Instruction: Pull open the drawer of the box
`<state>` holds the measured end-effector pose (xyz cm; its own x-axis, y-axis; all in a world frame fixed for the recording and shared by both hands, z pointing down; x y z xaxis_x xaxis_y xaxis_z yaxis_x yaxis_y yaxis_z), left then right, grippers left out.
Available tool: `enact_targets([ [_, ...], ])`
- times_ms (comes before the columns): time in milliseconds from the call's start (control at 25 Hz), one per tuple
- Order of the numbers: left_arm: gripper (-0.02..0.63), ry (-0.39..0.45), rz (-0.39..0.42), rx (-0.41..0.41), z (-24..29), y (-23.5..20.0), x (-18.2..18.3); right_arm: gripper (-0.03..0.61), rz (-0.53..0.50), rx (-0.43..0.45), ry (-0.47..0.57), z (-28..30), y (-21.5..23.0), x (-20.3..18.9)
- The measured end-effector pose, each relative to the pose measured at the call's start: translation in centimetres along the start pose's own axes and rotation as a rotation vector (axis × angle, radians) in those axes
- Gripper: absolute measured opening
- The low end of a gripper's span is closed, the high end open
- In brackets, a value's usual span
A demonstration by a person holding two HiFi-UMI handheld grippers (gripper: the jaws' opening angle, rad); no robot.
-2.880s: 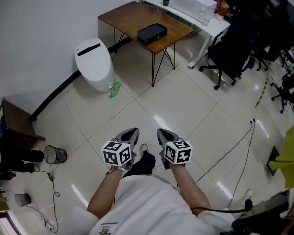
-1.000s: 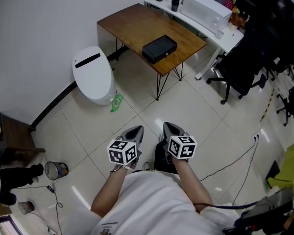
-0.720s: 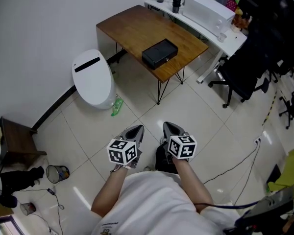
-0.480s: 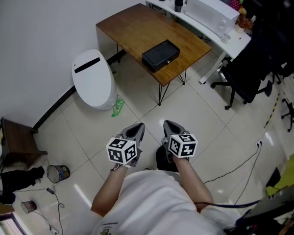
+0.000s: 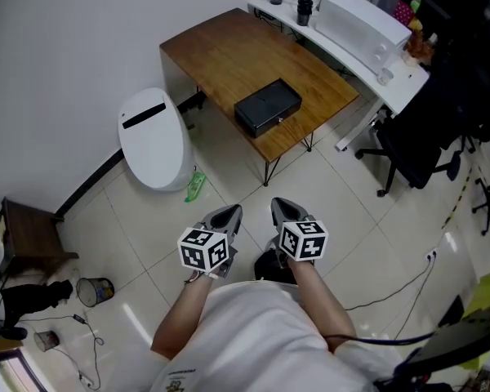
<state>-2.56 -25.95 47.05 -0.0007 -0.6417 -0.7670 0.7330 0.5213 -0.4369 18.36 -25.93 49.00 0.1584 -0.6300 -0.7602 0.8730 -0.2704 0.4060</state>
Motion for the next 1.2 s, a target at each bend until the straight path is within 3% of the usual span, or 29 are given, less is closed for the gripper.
enact_targets([
  [400,0.002,0.025,-0.024,0.007,6.2,0.4,4.1,-0.014,-0.026,0.019,-0.016,2.3,5.7,4.8],
  [720,0.002,-0.007,-0.016,0.024,9.5,1.5,4.9,-0.012,-0.06,0.029,-0.05,3.6,9.0,6.5],
  [1200,0.002,-0.034,-0.038,0.017,13.7,-1.2,7.1,0.003,-0.09,0.02,-0.096,9.1,12.1,9.1],
])
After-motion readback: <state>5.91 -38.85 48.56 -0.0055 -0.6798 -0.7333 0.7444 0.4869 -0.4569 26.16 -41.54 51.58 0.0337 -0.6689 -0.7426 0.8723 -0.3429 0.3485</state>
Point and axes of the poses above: the fingertips, and each gripper's own axes: z forward along the fingers, y to its right, x out of its top, the point moved 10 cm from there along -z, backward along the fingers, and after that the axes turned 4 degrees about -y, right-handed, at the moved point
